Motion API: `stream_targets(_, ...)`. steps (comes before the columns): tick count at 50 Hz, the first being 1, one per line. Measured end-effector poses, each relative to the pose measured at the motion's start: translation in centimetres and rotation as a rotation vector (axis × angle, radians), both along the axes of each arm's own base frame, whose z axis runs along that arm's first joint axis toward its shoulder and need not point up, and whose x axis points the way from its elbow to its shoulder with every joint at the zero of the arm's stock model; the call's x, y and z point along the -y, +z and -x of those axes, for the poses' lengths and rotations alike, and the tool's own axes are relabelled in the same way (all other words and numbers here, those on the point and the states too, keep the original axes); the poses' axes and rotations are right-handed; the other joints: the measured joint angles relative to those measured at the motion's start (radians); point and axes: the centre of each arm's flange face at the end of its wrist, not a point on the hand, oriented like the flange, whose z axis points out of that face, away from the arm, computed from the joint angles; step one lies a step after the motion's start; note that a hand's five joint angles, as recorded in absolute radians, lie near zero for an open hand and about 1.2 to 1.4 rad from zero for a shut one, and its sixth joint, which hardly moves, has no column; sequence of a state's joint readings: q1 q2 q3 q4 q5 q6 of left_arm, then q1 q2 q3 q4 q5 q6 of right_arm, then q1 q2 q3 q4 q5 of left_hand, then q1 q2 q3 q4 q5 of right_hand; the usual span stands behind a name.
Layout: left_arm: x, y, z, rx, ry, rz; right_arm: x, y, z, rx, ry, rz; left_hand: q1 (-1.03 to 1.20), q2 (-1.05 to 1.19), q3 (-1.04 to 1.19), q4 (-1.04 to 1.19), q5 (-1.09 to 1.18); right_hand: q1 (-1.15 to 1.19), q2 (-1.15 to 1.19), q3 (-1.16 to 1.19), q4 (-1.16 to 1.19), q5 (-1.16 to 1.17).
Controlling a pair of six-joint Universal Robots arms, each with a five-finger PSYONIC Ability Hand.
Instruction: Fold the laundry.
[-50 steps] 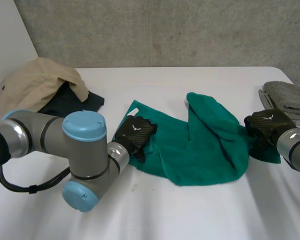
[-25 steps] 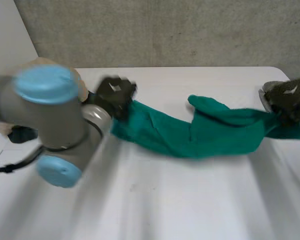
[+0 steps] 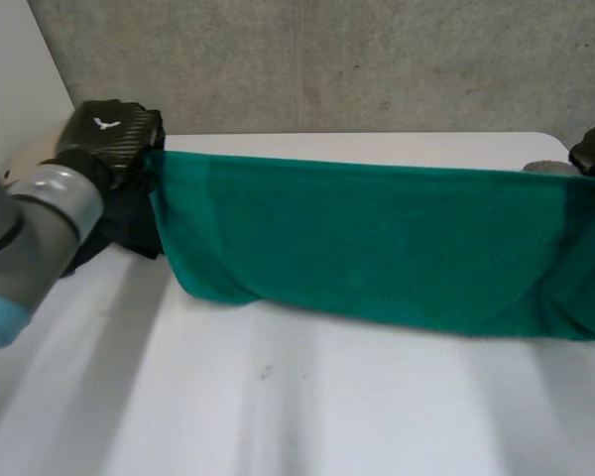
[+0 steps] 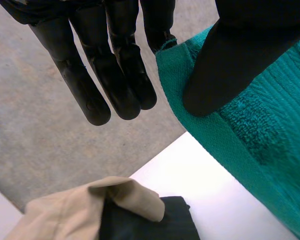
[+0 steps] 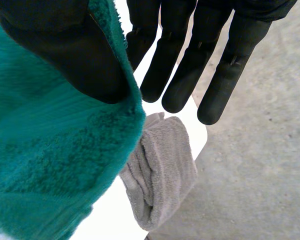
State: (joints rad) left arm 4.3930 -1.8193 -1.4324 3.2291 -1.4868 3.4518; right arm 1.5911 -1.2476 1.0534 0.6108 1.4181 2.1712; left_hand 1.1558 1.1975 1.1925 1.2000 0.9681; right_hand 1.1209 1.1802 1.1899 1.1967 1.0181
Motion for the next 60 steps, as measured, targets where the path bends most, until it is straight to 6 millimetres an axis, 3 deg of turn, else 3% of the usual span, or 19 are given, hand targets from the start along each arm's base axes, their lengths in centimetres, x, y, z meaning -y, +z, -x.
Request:
stream_targets(4, 3.2, -0.1, 2.0, -0.022, -0.014, 0.058, 3.2, -0.8, -0.5, 0.021, -0.033, 0.069, 0.0, 0.002, 0.002, 0.0, 0.0, 0.0, 0.004, 0.003, 0.001, 0.0)
stream_targets(7, 6.0, 2.0, 3.9, -0.076, -0.015, 0.193, 6.5, 1.2, -1.2, 0.09, -0.088, 0.266, 0.0, 0.002, 0.002, 0.0, 0.0, 0.0, 0.006, 0.003, 0.001, 0.0)
stream_targets(11, 8.6, 7.3, 5.0, -0.211, 0.017, 0.466, 9.1, 5.8, -2.1, 0.221, -0.123, 0.583, 0.0, 0.002, 0.002, 0.001, 0.0, 0.0, 0.006, 0.003, 0.001, 0.0)
stream_targets(14, 9.4, 11.5, 4.8, -0.339, 0.052, 0.677, 9.9, 9.5, -2.5, 0.323, -0.115, 0.816, 0.0, 0.002, 0.002, 0.001, 0.0, 0.0, 0.006, 0.003, 0.001, 0.0)
stream_targets(16, 9.5, 13.2, 4.4, -0.393, 0.068, 0.759, 10.0, 11.1, -2.6, 0.365, -0.1, 0.915, 0.0, 0.002, 0.002, 0.001, 0.0, 0.0, 0.006, 0.003, 0.001, 0.0)
stream_targets(20, 9.8, 14.1, 3.7, -0.443, 0.09, 0.819, 9.8, 12.3, -2.9, 0.402, -0.07, 1.004, 0.0, 0.003, 0.002, 0.001, 0.0, 0.0, 0.006, 0.003, 0.001, 0.0)
stream_targets(22, 10.0, 13.2, 3.5, -0.435, 0.098, 0.791, 9.8, 11.7, -3.1, 0.402, -0.05, 0.996, 0.0, 0.002, 0.002, 0.001, 0.006, 0.0, 0.006, 0.003, 0.001, 0.0)
stream_targets(27, 10.6, 9.0, 3.4, -0.372, 0.109, 0.652, 10.1, 8.1, -3.5, 0.376, -0.021, 0.869, 0.0, 0.002, 0.002, 0.001, 0.018, 0.0, 0.006, 0.003, 0.002, 0.004)
stream_targets(28, 10.7, 6.8, 3.3, -0.339, 0.113, 0.582, 10.2, 6.3, -3.6, 0.364, -0.012, 0.803, 0.0, 0.003, 0.002, 0.001, 0.018, 0.0, 0.006, 0.003, 0.002, 0.003)
stream_targets(34, 9.9, -0.5, 3.1, -0.238, 0.101, 0.372, 10.3, -1.2, -4.1, 0.327, 0.013, 0.548, 0.0, 0.003, 0.002, 0.001, 0.018, 0.0, 0.006, 0.003, 0.003, 0.006)
stream_targets(35, 9.3, -2.5, 3.1, -0.21, 0.085, 0.317, 10.2, -3.6, -4.2, 0.316, 0.014, 0.468, 0.0, 0.003, 0.002, 0.001, 0.02, 0.0, 0.006, 0.003, 0.003, 0.006)
stream_targets(37, 8.4, -5.1, 3.0, -0.171, 0.056, 0.242, 10.0, -6.7, -4.3, 0.302, 0.011, 0.369, 0.0, 0.003, 0.002, 0.001, 0.025, 0.0, 0.006, 0.003, 0.003, 0.006)
stream_targets(40, 6.7, -8.3, 2.9, -0.119, 0.017, 0.138, 9.4, -10.6, -4.2, 0.278, 0.0, 0.239, 0.0, 0.003, 0.002, 0.001, 0.025, 0.0, 0.006, 0.003, 0.003, 0.006)
stream_targets(44, 3.7, -11.4, 2.1, -0.036, -0.012, 0.001, 7.6, -14.3, -3.8, 0.235, -0.019, 0.063, 0.0, 0.003, 0.002, 0.001, 0.025, 0.0, 0.006, 0.003, 0.003, 0.006)
stream_targets(48, -0.2, -12.6, 0.6, 0.09, -0.019, -0.143, 4.4, -15.9, -3.2, 0.179, -0.035, -0.12, 0.0, 0.003, 0.002, 0.001, 0.025, 0.0, 0.006, 0.003, 0.003, 0.006)
stream_targets(50, -2.5, -12.7, -0.5, 0.171, -0.022, -0.221, 2.4, -15.7, -2.9, 0.142, -0.036, -0.194, 0.0, 0.003, 0.002, 0.001, 0.025, 0.0, 0.006, 0.004, 0.003, 0.006)
stream_targets(53, -7.0, -12.5, -2.5, 0.327, -0.044, -0.363, -2.1, -14.4, -1.8, 0.039, -0.021, -0.319, 0.0, 0.003, 0.002, 0.001, 0.025, 0.0, 0.006, 0.003, 0.003, 0.006)
stream_targets(56, -10.6, -12.0, -4.1, 0.445, -0.074, -0.461, -4.9, -13.6, -0.8, -0.043, 0.001, -0.372, 0.0, 0.003, 0.002, 0.001, 0.025, 0.0, 0.006, 0.004, 0.003, 0.006)
stream_targets(60, -13.0, -11.2, -5.4, 0.544, -0.106, -0.509, -8.2, -13.0, 0.8, -0.182, 0.045, -0.395, 0.0, 0.003, 0.002, 0.001, 0.025, 0.0, 0.006, 0.004, 0.003, 0.006)
